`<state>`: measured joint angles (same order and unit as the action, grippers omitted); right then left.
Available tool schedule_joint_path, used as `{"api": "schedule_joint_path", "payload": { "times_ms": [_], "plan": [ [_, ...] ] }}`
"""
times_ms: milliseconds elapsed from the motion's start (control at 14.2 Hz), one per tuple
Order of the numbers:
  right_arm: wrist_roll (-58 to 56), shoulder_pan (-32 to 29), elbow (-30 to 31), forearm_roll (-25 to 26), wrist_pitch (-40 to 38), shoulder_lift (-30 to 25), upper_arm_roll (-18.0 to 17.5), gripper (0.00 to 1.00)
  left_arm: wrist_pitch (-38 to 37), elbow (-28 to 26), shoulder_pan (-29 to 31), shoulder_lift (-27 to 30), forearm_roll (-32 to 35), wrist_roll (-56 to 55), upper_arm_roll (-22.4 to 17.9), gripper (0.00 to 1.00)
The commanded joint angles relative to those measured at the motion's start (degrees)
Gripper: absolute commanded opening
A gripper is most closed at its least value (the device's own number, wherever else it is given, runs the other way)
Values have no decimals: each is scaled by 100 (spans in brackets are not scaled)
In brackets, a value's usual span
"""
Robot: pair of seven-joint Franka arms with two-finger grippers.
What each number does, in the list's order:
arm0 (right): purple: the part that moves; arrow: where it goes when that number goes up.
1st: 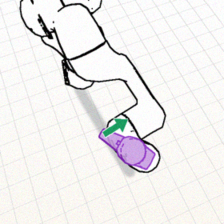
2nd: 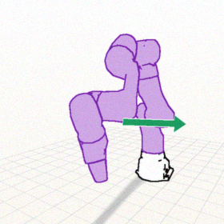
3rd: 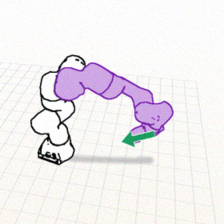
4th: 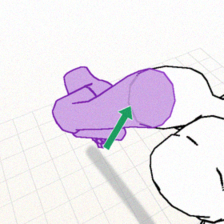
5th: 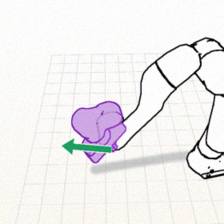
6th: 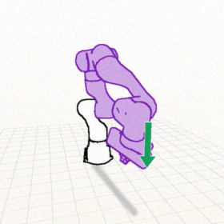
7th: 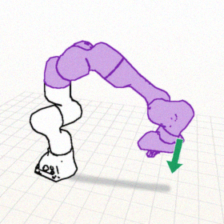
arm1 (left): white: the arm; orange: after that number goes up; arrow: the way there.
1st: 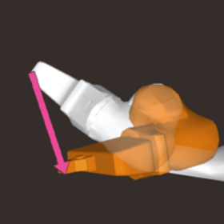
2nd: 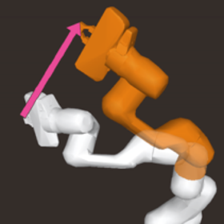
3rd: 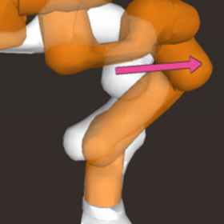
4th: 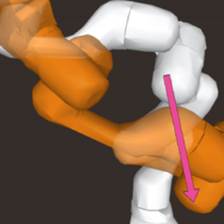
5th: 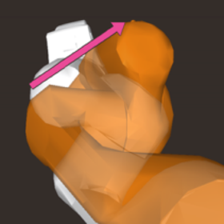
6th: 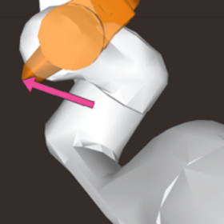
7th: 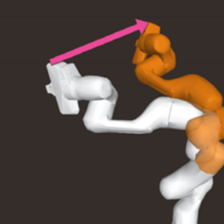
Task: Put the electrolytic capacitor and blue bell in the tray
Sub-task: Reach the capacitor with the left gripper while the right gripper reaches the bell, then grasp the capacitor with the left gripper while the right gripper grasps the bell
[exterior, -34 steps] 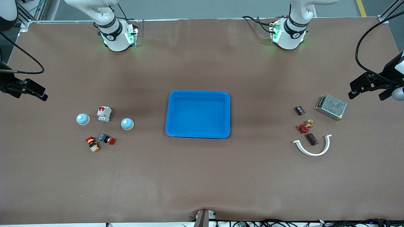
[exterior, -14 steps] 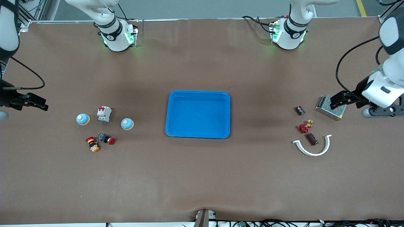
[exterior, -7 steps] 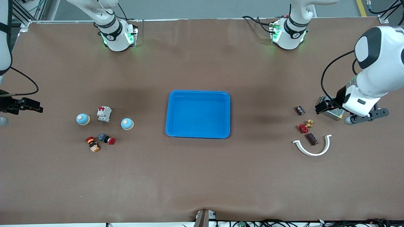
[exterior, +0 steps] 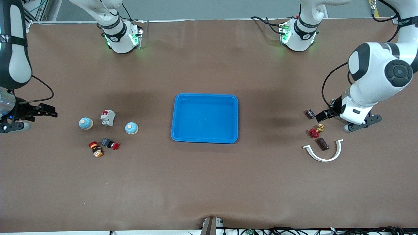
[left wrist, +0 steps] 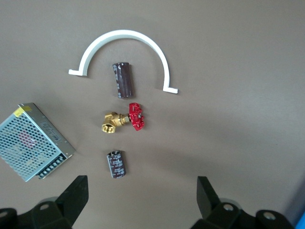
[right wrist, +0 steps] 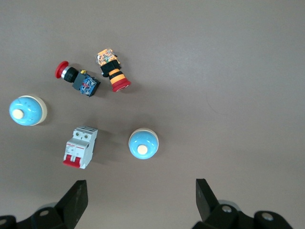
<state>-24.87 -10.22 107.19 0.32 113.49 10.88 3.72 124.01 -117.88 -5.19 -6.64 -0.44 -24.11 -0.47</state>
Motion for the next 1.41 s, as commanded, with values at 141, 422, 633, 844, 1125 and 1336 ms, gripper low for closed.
{"api": "schedule_joint_path", "payload": {
  "times_ms": [141,422,633,844,1125,1336],
  "plan": [
    [-351,-130,689,3,639,-130,-55,100,669,-534,71,-109,53,-165,29,100],
    [-570,-138,1162,3,1137,-104,-55,100,1141,-1024,71,-137,44,-279,29,100],
    [-677,-174,1734,3,1876,-25,-55,100,1922,-1622,62,-128,53,-288,21,100],
    [-895,-314,1911,-5,2194,203,-55,100,2347,-1870,62,-259,62,-288,21,100],
    [-1107,-464,2016,-5,2650,520,-64,100,2417,-1896,123,-435,123,-261,-6,100],
    [-1090,-420,2385,-40,3379,634,-64,100,2829,-2019,325,-610,228,-156,3,100]
  ]
}}
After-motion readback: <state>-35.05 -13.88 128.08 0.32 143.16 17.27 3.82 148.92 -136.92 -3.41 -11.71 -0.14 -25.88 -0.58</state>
